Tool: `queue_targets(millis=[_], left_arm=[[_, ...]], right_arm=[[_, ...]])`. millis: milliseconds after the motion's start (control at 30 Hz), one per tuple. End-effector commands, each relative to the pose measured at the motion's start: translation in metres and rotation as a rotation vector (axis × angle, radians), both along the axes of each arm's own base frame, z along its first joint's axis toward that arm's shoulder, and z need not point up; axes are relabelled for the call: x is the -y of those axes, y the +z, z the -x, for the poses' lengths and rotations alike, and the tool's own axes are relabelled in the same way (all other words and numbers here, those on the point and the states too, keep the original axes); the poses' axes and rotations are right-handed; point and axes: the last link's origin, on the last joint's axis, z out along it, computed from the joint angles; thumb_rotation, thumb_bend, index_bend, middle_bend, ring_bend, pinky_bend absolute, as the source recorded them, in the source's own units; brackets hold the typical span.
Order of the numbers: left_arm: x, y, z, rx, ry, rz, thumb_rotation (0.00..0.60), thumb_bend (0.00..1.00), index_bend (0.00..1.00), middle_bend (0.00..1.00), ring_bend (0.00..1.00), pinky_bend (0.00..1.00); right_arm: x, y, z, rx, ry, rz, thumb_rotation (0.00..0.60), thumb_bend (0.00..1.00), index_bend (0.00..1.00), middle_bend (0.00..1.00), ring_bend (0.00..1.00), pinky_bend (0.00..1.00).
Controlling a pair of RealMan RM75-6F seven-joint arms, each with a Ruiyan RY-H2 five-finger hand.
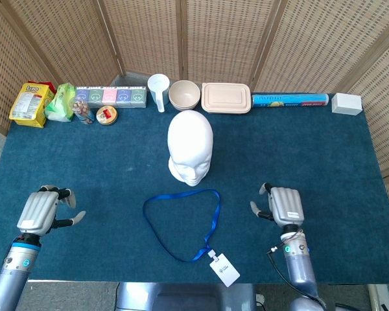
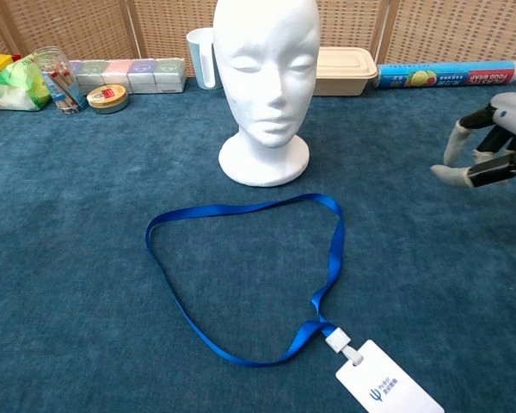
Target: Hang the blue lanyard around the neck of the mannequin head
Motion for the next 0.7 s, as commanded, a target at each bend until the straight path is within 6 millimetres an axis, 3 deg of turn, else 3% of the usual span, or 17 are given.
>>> queue_targets(millis=[33,700], left_arm=[[-0.003,0.0,0.0,-0.003,-0.006,0.0,0.486,0.22,0.61,0.57,0.49,0.29],[-0.022,0.002,-0.011,-0.027,-0.068,-0.002,0.513,0.23,0.61,0.57,0.49,0.29]], right_arm=[[0.003,-0.008,-0.008,-0.001,-0.005,-0.012,0.336,0.37,0.4,0.79,1.0,1.0],[0.007,-0.042,-0.048,-0.006,0.002,-0.085,0.338,0.37,0.39,0.79,1.0,1.0]])
